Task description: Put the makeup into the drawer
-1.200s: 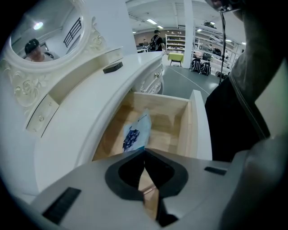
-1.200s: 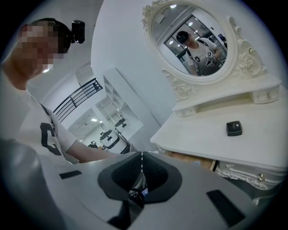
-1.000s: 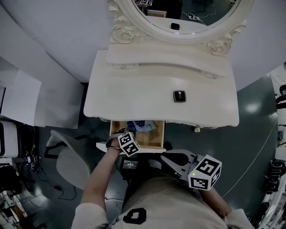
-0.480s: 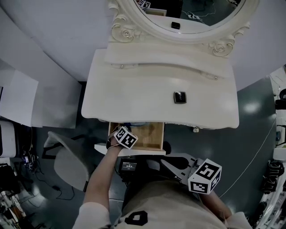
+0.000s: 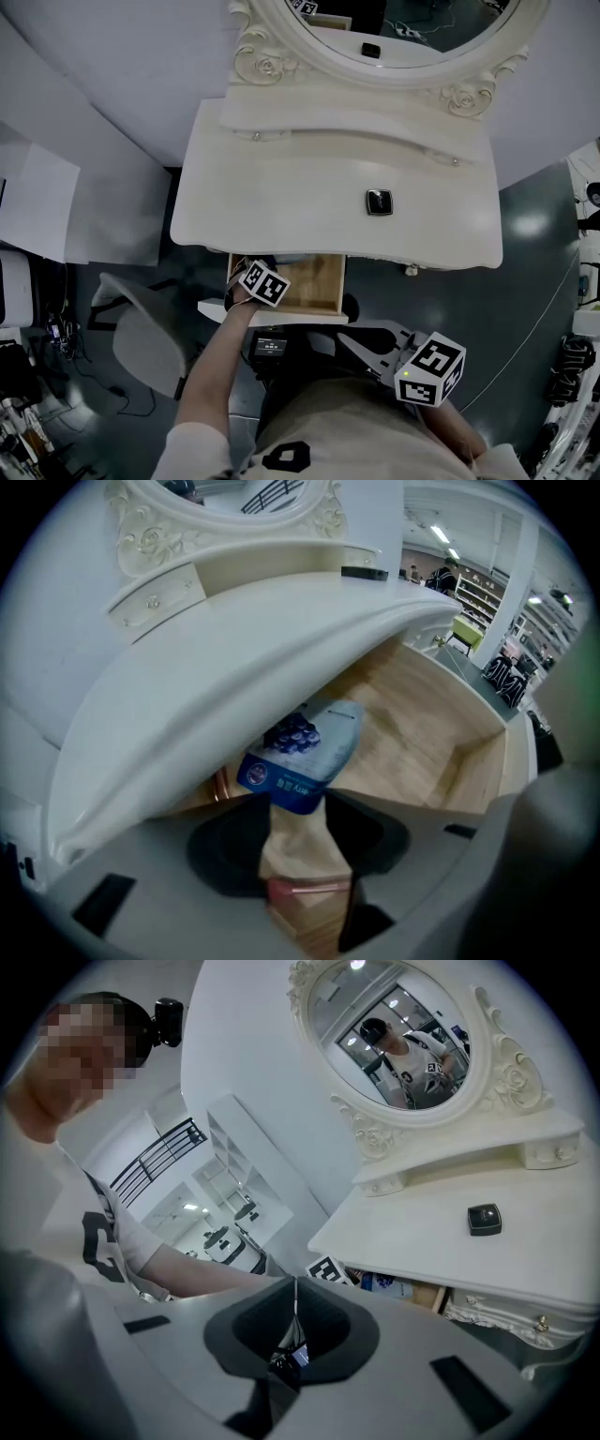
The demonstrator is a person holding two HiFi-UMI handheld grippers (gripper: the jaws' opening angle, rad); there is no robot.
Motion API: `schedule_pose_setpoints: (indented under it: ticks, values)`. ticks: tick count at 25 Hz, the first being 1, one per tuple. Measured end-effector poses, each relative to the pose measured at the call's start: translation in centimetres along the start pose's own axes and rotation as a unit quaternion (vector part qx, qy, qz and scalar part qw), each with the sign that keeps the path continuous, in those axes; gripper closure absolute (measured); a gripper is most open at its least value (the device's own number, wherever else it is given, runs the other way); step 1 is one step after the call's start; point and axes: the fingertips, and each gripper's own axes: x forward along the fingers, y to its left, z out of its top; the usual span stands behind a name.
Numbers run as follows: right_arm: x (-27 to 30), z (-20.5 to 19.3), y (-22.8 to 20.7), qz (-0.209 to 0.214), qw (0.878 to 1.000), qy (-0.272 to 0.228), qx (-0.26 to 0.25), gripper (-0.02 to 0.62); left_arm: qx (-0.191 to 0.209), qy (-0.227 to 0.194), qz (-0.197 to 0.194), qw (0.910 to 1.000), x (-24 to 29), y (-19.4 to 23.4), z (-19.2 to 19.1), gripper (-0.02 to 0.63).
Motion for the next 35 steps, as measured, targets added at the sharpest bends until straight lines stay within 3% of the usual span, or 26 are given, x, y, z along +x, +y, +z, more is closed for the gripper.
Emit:
schedule_pose_setpoints:
  ticks: [1, 2, 11, 15, 19, 24, 29, 35]
  values:
    - [0.0, 0.0, 0.0, 0.000, 1.000, 0.000, -0.001, 0.566, -0.001, 0.006, -0.006, 1.0000, 0.1, -0.2, -0.2, 0.348]
    - [0.0, 0.0, 0.1, 0.000, 1.000, 0.000, -0.002, 0.566, -0.001, 0.008, -0.011, 0.9999, 0.1, -0.4, -0.4, 0.319]
    - [-0.1, 0.2, 0.1, 0.000, 1.000, -0.004, -0.010, 0.566, 0.011, -0.030, -0.005, 0.9995, -3.0, -0.3, 0.0, 0.319]
    - [-0.1, 0.6, 0.4, 0.003, 1.000, -0.007, -0.018, 0.566, 0.021, -0.068, -0.013, 0.9974, -6.3, -1.0, 0.8, 0.321]
    - [0.1, 1.0, 0.7, 0.004, 1.000, -0.012, -0.021, 0.566, 0.005, -0.124, -0.032, 0.9917, -10.7, -2.0, 2.3, 0.324]
    - [0.6, 1.2, 1.4, 0.003, 1.000, -0.015, -0.023, 0.566, -0.004, -0.213, -0.051, 0.9757, -16.9, -3.1, 5.3, 0.379]
    - [1.4, 1.5, 2.6, 0.001, 0.999, -0.014, -0.033, 0.566, -0.007, -0.281, -0.052, 0.9582, -22.1, -3.2, 7.3, 0.534]
    - [2.1, 1.3, 4.0, -0.008, 0.999, -0.020, -0.042, 0.566, -0.019, -0.324, -0.064, 0.9435, -25.6, -3.7, 7.1, 0.549]
